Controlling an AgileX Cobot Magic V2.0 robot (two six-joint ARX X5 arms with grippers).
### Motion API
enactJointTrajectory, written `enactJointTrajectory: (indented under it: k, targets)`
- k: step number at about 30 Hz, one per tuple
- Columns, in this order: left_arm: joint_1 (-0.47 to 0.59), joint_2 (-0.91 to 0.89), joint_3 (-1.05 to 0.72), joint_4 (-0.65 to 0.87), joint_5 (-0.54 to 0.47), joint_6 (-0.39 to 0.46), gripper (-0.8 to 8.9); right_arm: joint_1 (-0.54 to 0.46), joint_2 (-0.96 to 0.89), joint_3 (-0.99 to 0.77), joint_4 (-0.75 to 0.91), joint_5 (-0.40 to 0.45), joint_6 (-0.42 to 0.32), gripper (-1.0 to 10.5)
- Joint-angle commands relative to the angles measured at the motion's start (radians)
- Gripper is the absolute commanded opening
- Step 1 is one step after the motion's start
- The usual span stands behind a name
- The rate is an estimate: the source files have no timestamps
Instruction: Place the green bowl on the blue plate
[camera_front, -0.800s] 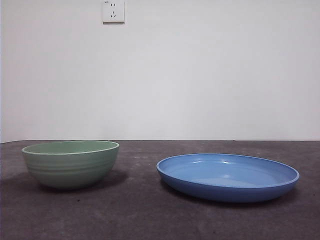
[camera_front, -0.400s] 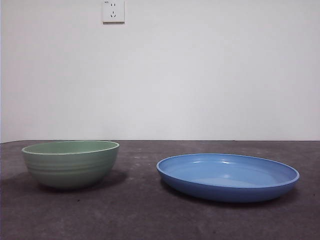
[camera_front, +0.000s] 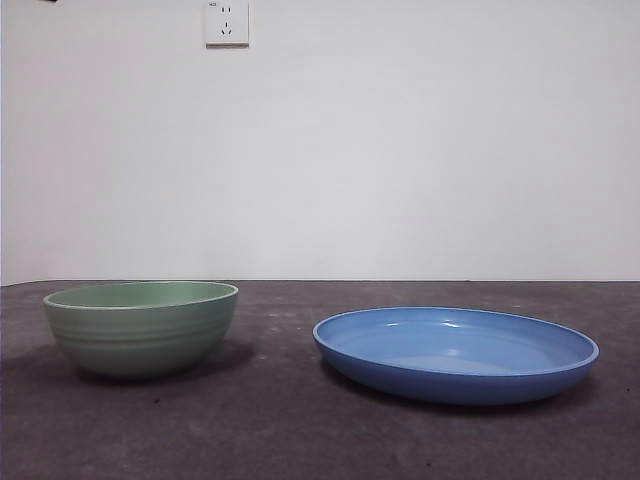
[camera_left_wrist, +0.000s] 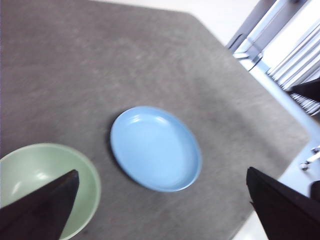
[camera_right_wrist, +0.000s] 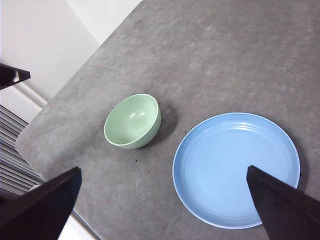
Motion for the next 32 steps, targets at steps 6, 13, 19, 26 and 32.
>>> enactJointTrajectory:
  k: [6, 13, 19, 26, 32]
  targets:
    - [0.004, 0.138, 0.019, -0.117, -0.213, 0.019, 6.25, 0.004, 0.003, 0.017, 0.002, -0.003, -0.003, 6.1]
    - [0.016, 0.350, 0.042, -0.156, -0.312, 0.027, 6.25, 0.004, 0.003, 0.017, 0.002, -0.003, 0.001, 6.1]
    - [0.017, 0.589, 0.145, -0.217, -0.323, 0.104, 6.25, 0.004, 0.003, 0.017, -0.004, -0.003, 0.002, 6.1]
    - [0.017, 0.821, 0.305, -0.278, -0.416, 0.153, 6.25, 0.004, 0.003, 0.017, -0.008, -0.003, 0.002, 6.1]
    - [0.018, 0.950, 0.363, -0.310, -0.417, 0.171, 6.24, 0.004, 0.003, 0.017, -0.013, -0.003, 0.002, 6.1]
